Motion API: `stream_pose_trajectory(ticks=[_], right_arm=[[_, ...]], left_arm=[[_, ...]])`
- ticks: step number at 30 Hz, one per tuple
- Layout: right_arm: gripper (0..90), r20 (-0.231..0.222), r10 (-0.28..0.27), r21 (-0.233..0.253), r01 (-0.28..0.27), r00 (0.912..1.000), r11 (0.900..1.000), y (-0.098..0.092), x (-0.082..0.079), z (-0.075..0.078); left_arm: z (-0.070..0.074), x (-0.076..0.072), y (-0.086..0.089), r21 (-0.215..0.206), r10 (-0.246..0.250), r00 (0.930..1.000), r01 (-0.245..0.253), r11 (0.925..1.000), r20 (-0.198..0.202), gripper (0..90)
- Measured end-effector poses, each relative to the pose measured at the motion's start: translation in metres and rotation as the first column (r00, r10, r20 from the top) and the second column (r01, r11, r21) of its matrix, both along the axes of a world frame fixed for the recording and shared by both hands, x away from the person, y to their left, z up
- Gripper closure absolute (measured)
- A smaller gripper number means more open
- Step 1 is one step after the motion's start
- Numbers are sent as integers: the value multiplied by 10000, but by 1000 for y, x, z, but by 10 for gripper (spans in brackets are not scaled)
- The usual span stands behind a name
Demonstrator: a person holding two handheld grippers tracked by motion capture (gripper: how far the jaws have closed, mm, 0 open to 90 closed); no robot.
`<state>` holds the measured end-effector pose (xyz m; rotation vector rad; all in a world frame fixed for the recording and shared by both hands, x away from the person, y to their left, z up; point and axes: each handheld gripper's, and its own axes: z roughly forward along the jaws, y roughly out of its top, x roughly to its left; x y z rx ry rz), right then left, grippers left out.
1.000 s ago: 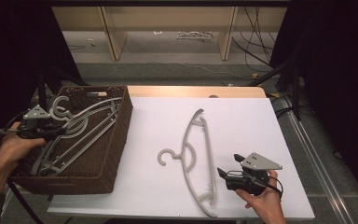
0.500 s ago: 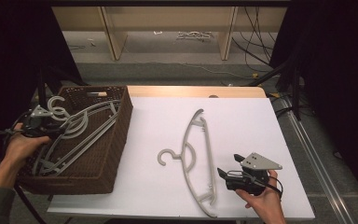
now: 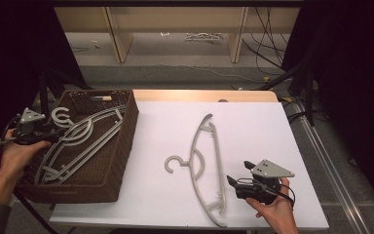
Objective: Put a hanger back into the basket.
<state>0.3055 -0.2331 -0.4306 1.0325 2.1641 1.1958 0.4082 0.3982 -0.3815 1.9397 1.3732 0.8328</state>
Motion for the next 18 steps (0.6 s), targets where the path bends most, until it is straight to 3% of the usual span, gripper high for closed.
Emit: stream_pose_trajectory(ticks=[6, 10, 14, 18], right_arm=[[245, 67, 57, 81, -58, 10000, 10000, 1, 0, -1], [244, 65, 62, 87, -63, 10000, 9999, 1, 0, -1], [242, 110, 50, 156, -52, 9999, 9999, 2, 0, -1], [240, 74, 36, 188, -37, 10000, 9998, 3, -1, 0]], left_arm=[[14, -18, -13, -716, -138, 9980, 182, 9973, 610, 377], [20, -31, -29, -948, -421, 9943, 514, 9942, 977, 355], [22, -44, -52, -1274, -923, 9862, 1100, 9857, 1375, 336], [22, -56, -78, -1618, -1408, 9731, 1709, 9719, 1821, 330]])
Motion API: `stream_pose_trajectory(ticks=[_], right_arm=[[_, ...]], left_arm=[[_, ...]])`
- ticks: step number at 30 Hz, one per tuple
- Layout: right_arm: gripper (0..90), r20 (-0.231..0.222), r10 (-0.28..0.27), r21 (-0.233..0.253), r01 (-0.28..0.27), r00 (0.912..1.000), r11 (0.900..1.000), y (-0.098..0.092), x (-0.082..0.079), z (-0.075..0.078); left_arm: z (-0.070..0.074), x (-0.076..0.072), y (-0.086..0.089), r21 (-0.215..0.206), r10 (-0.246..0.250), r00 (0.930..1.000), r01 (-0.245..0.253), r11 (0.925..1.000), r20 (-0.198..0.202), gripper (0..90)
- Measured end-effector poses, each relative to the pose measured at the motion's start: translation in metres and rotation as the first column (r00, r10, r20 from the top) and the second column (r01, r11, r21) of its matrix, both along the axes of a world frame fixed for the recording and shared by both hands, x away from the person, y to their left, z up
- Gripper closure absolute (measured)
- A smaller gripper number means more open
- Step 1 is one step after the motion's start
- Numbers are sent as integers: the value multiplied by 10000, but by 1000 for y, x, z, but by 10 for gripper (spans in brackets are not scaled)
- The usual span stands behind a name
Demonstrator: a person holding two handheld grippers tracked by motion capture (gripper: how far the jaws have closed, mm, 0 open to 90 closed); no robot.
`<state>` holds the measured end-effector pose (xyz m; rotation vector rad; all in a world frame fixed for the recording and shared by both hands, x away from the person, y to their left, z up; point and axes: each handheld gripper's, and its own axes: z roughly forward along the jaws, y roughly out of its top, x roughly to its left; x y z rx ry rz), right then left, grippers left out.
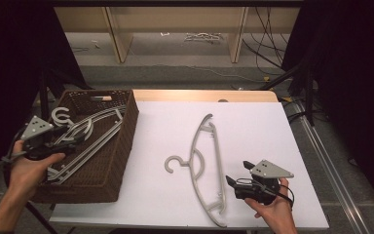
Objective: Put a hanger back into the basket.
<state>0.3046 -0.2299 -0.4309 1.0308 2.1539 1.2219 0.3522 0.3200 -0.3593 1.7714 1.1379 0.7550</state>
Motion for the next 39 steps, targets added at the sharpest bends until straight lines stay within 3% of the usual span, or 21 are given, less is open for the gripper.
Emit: stream_pose_trajectory(ticks=[6, 10, 16, 21, 24, 29, 32, 36, 39], right_arm=[[239, 91, 64, 3, -64, 9999, 10000, 1, 0, 0], [239, 102, 64, 0, -64, 9999, 10000, 2, -1, 0], [237, -39, 78, 13, -78, 10000, 10000, 4, -1, -1], [233, 35, 85, 51, -85, 10000, 10000, 5, -2, -1], [233, 14, 108, 39, -108, 9999, 9999, 6, -2, -2], [233, -15, 147, 30, -147, 9999, 9999, 7, -2, -2], [233, 0, 154, 55, -154, 9999, 9999, 7, -2, -2], [233, 8, 173, 44, -173, 9999, 9998, 8, -3, -2], [233, -19, 223, 25, -223, 9997, 9997, 9, -3, -2]], left_arm=[[-3, -9, -33, -633, -998, 9941, 1023, 9927, 419, 307], [-8, -16, -58, -874, -1787, 9809, 1852, 9788, 765, 269], [-18, -27, -91, -1316, -2338, 9678, 2448, 9606, 935, 157], [-27, -36, -113, -1412, -2900, 9502, 3045, 9420, 1141, 158], [-34, -44, -122, -1305, -3119, 9408, 3285, 9354, 1328, 158], [-47, -53, -133, -1567, -3541, 9257, 3724, 9147, 1329, 158], [-54, -56, -136, -1632, -3617, 9236, 3792, 9108, 1271, 157], [-65, -59, -138, -1574, -3464, 9300, 3629, 9184, 1226, 157], [-73, -62, -137, -1534, -3550, 9280, 3693, 9166, 1130, 157]])
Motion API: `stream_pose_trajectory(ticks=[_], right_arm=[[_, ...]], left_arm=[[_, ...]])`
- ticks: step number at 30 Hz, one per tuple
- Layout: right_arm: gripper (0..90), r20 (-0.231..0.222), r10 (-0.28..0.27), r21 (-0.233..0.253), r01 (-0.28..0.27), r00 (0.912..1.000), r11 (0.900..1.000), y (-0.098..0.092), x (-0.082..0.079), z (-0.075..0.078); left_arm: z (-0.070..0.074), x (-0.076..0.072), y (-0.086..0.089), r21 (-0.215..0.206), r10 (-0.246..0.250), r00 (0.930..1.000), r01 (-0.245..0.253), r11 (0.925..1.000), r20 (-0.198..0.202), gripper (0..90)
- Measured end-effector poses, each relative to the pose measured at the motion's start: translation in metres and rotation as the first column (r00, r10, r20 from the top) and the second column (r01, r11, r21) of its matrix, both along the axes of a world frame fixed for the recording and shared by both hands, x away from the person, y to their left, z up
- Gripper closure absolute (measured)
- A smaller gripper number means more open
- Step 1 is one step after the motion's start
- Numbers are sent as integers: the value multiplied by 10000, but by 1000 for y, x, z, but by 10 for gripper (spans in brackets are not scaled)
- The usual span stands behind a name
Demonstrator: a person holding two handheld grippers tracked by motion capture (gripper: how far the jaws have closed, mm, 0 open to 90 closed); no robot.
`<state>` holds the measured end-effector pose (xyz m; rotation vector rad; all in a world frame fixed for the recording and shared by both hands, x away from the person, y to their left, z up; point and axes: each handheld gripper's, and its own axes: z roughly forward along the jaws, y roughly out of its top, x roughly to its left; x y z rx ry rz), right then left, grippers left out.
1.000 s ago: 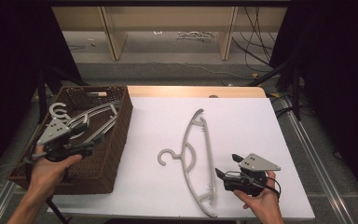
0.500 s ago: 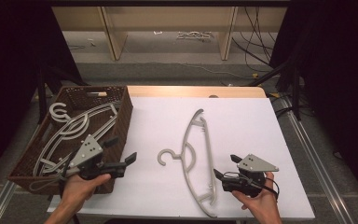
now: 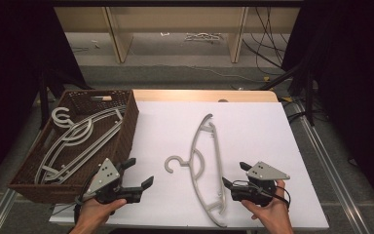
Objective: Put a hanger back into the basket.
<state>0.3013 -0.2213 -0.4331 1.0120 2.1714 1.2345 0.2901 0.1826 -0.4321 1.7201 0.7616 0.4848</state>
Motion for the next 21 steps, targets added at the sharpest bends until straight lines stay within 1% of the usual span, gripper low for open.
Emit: stream_pose_trajectory(ticks=[1, 2, 3, 5, 7, 8, 10, 11, 12, 14, 15, 16, 17, 18, 21], right_arm=[[233, 7, 19, 5, -19, 10000, 10000, 0, 0, 0], [233, 18, 32, 0, -32, 10000, 10000, 1, 0, 0], [232, 13, 65, -2, -65, 10000, 10000, 1, 0, 0], [232, -16, 136, -3, -136, 9999, 9999, 3, 1, 0], [232, 50, 172, -39, -172, 9998, 9998, 6, 1, 0], [232, 24, 214, -79, -213, 9998, 9997, 7, 0, 0], [231, 11, 314, -98, -313, 9995, 9995, 11, 1, -1], [232, 41, 425, -151, -424, 9991, 9990, 13, 2, -1], [232, -27, 431, -175, -432, 9991, 9989, 15, 3, -1], [231, 51, 531, -247, -530, 9986, 9983, 18, 6, -2], [230, -108, 573, -252, -575, 9983, 9980, 21, 6, -3], [229, 33, 683, -389, -681, 9977, 9969, 23, 9, -4], [227, -105, 704, -400, -707, 9975, 9967, 27, 10, -5], [223, -217, 827, -475, -836, 9963, 9954, 31, 13, -6], [212, -510, 1112, -911, -1155, 9925, 9891, 44, 20, -12]], left_arm=[[-2, -1, 0, 23, -10, 10000, 10, 10000, -29, 157], [-3, -1, 0, 162, -41, 10000, 41, 9999, 30, 157], [-4, -1, 0, 119, -72, 10000, 71, 9999, 13, 157], [-5, -2, 0, 246, -67, 10000, 66, 9997, 39, 158], [-6, -3, 1, 208, -101, 9999, 100, 9997, 73, 158], [-7, -4, 0, 101, -16, 10000, 16, 9999, -18, 158], [-8, -3, 1, 240, 41, 9999, -44, 9997, 127, 158], [-8, -3, 1, 244, 60, 9999, -63, 9997, 137, 158], [-8, -3, 2, 262, 65, 9999, -68, 9996, 147, 158], [-8, -3, 1, 315, 43, 9999, -46, 9995, 116, 158], [-9, -3, 1, 286, 66, 10000, -68, 9996, 72, 158], [-9, -2, 1, 346, -36, 9998, 30, 9994, 171, 158], [-9, -3, 1, 443, 10, 9999, -17, 9990, 147, 158], [-9, -3, 0, 446, -7, 9999, 0, 9990, 142, 158], [-9, -3, 1, 514, 25, 9998, -34, 9987, 172, 158]])
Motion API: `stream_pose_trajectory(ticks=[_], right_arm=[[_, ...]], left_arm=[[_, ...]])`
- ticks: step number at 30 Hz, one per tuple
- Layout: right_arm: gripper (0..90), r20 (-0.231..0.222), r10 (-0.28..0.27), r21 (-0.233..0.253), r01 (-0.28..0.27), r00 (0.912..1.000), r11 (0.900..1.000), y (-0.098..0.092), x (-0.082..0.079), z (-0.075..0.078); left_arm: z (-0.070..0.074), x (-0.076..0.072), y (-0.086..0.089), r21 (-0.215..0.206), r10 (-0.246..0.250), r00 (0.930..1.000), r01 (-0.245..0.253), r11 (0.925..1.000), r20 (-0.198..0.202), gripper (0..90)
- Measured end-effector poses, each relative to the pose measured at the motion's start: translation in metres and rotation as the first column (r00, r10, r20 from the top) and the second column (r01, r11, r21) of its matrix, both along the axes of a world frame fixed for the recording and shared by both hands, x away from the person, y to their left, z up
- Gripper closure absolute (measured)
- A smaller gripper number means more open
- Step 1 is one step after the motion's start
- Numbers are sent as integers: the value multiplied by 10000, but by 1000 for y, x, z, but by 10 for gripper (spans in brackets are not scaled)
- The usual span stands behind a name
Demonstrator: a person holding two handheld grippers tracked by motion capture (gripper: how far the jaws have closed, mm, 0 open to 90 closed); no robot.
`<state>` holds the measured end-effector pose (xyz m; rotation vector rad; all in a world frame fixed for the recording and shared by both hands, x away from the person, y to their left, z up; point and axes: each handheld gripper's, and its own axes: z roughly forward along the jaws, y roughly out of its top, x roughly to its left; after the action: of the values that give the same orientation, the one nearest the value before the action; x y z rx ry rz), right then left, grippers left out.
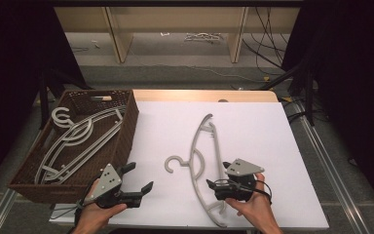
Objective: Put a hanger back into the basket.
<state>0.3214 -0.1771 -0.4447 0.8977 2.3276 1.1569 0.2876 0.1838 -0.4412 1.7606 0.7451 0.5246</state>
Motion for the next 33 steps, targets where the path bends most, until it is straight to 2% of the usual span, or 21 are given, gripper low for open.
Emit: stream_pose_trajectory(ticks=[4, 8, 9, 10, 11, 14, 15, 16, 17, 20, 21, 24, 27, 29, 30, 33], right_arm=[[219, -202, 537, -683, -550, 9984, 9961, 20, 10, -7], [237, -832, 701, -1405, -814, 9941, 9867, 38, 17, -14], [236, -943, 788, -1526, -926, 9924, 9839, 41, 19, -16], [236, -1128, 808, -1667, -991, 9903, 9810, 44, 20, -17], [237, -1050, 763, -1713, -936, 9915, 9808, 47, 21, -19], [260, -1390, 742, -1972, -1010, 9875, 9751, 54, 23, -22], [264, -1617, 794, -2067, -1124, 9836, 9719, 55, 24, -22], [264, -1521, 704, -2165, -1028, 9859, 9709, 57, 26, -24], [268, -1830, 678, -2250, -1089, 9808, 9683, 58, 26, -24], [293, -2151, 664, -2357, -1178, 9743, 9647, 60, 28, -26], [297, -2099, 582, -2360, -1084, 9760, 9657, 61, 28, -27], [386, -2255, 812, -2419, -1365, 9709, 9606, 63, 31, -28], [424, -2774, 847, -2382, -1539, 9570, 9590, 64, 33, -29], [438, -2817, 798, -2454, -1522, 9562, 9574, 65, 34, -29], [461, -2953, 761, -2470, -1530, 9524, 9568, 65, 34, -28], [519, -3014, 978, -2490, -1773, 9485, 9522, 68, 35, -27]], left_arm=[[-1, 1, 1, 75, 64, 10000, -64, 10000, 58, 159], [0, -1, 1, 33, 46, 10000, -46, 10000, 42, 159], [0, 0, 2, 133, -2, 9999, 0, 9999, 134, 159], [0, 0, 2, 55, -53, 9999, 52, 10000, 153, 159], [0, 0, 2, 73, -36, 9998, 35, 10000, 178, 159], [0, 0, 2, 98, -55, 9998, 53, 9999, 179, 160], [0, 0, 2, 100, -65, 9998, 64, 9999, 187, 160], [0, -1, 2, 177, -37, 9999, 34, 9998, 166, 160], [0, -1, 2, 192, -71, 9998, 67, 9998, 185, 160], [0, -1, 2, 257, -92, 9998, 87, 9996, 188, 160], [0, -1, 2, 248, -90, 9998, 86, 9997, 182, 160], [0, -1, 2, 207, -183, 9996, 179, 9996, 198, 160], [0, -1, 1, 203, -207, 9996, 203, 9996, 188, 161], [0, -1, 1, 299, -198, 9996, 192, 9994, 199, 161], [0, -1, 1, 301, -204, 9996, 198, 9993, 200, 162], [0, -1, 1, 307, -233, 9996, 227, 9993, 183, 164]])
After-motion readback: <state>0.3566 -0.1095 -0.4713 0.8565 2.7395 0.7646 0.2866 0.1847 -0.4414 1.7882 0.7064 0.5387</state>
